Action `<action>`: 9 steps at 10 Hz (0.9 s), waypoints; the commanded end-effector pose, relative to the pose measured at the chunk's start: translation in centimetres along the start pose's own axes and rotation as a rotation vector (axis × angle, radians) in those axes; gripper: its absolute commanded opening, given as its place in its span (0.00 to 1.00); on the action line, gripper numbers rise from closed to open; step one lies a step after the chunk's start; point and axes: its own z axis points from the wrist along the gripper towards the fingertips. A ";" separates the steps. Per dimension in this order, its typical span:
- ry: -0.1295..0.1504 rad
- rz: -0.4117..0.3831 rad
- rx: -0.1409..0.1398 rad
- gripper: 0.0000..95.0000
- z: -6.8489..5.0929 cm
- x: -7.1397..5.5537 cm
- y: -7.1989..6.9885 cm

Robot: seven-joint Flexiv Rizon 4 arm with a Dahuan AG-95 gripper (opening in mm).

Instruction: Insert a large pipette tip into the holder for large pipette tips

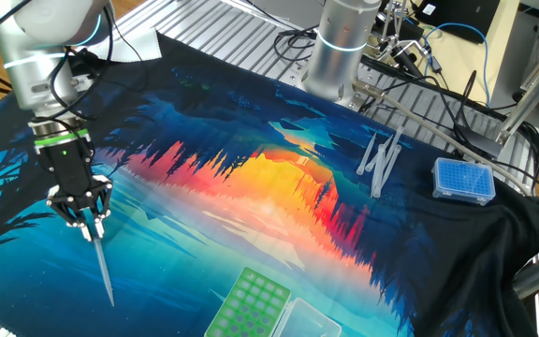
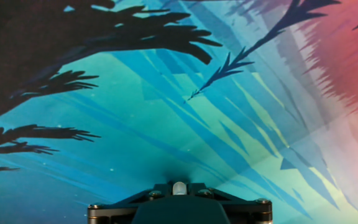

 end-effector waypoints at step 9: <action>-0.036 0.034 0.004 0.00 -3.3 3.5 -3.2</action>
